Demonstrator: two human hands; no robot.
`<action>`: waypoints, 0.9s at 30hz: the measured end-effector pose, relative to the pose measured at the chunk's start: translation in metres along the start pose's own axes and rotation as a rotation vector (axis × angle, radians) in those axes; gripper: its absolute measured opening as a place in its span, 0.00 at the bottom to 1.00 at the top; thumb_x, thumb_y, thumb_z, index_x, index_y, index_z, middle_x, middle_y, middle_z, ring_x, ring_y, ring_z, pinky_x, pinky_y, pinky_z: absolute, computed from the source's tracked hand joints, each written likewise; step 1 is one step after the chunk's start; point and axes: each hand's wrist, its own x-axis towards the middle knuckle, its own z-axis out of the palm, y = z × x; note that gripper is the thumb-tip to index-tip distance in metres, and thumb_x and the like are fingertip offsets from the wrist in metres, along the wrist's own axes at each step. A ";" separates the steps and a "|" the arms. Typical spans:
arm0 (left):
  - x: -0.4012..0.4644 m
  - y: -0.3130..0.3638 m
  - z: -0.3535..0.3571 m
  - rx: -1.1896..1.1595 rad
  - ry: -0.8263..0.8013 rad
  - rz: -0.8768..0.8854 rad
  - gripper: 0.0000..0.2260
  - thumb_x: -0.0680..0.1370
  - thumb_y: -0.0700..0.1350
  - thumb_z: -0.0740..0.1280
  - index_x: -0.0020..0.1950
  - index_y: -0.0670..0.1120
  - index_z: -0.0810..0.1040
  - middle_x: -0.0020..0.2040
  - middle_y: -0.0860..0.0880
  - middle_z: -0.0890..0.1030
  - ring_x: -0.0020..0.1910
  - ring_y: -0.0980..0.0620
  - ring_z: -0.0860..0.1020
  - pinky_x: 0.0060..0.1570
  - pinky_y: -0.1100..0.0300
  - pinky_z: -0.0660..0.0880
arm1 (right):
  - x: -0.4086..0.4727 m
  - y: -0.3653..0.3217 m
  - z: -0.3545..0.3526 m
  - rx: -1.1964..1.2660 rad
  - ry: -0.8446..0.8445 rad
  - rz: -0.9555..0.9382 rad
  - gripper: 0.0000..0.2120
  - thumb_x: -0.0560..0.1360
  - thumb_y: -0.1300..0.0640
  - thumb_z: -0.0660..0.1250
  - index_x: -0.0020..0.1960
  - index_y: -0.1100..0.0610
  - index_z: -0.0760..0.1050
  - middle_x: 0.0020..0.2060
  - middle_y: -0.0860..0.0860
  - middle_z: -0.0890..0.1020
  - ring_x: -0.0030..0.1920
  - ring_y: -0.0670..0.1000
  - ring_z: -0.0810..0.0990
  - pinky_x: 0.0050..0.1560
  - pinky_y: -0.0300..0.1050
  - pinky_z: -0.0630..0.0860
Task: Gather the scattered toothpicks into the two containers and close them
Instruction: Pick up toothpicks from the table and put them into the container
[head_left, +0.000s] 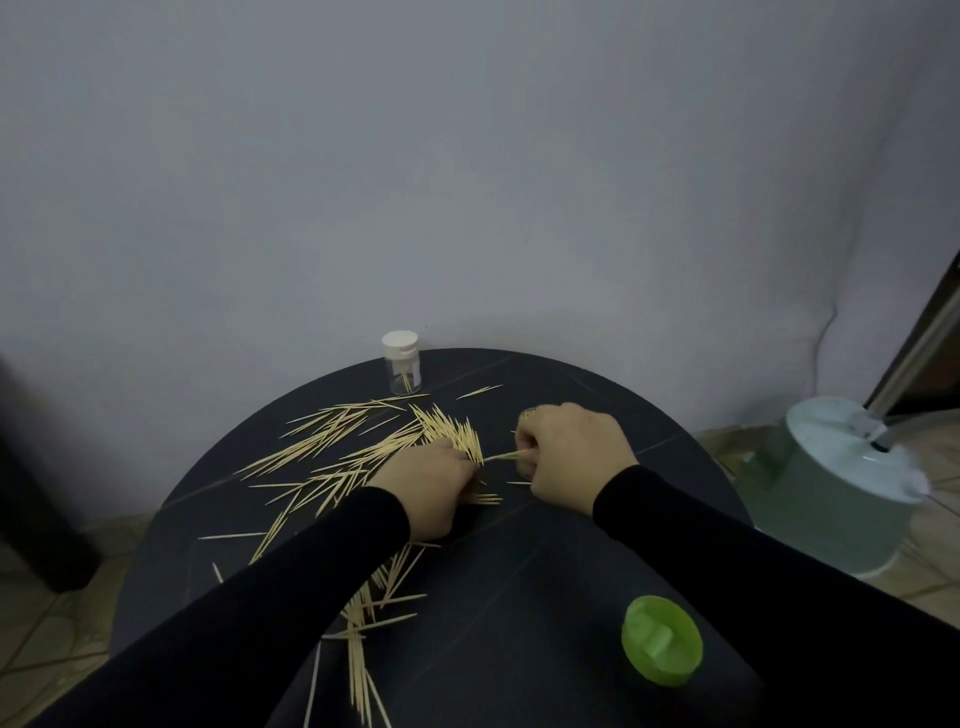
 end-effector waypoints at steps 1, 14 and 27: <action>0.001 -0.001 -0.001 -0.033 0.002 -0.025 0.11 0.78 0.45 0.63 0.60 0.50 0.74 0.56 0.51 0.76 0.56 0.52 0.71 0.57 0.57 0.72 | 0.001 0.002 0.000 0.021 0.024 0.014 0.03 0.74 0.53 0.66 0.47 0.48 0.73 0.46 0.44 0.75 0.46 0.47 0.72 0.44 0.42 0.70; 0.041 0.006 -0.018 -1.096 0.508 -0.437 0.05 0.81 0.43 0.62 0.51 0.49 0.77 0.44 0.51 0.79 0.43 0.55 0.76 0.42 0.66 0.72 | 0.033 0.031 0.027 1.121 0.294 0.372 0.04 0.80 0.57 0.61 0.53 0.51 0.74 0.56 0.54 0.76 0.52 0.49 0.76 0.50 0.42 0.74; 0.074 0.039 -0.018 -1.679 0.605 -0.397 0.07 0.80 0.41 0.63 0.55 0.44 0.78 0.44 0.51 0.79 0.42 0.59 0.76 0.36 0.73 0.73 | 0.038 0.043 0.051 1.278 0.121 0.345 0.06 0.80 0.58 0.62 0.54 0.53 0.77 0.47 0.50 0.80 0.50 0.50 0.79 0.54 0.46 0.77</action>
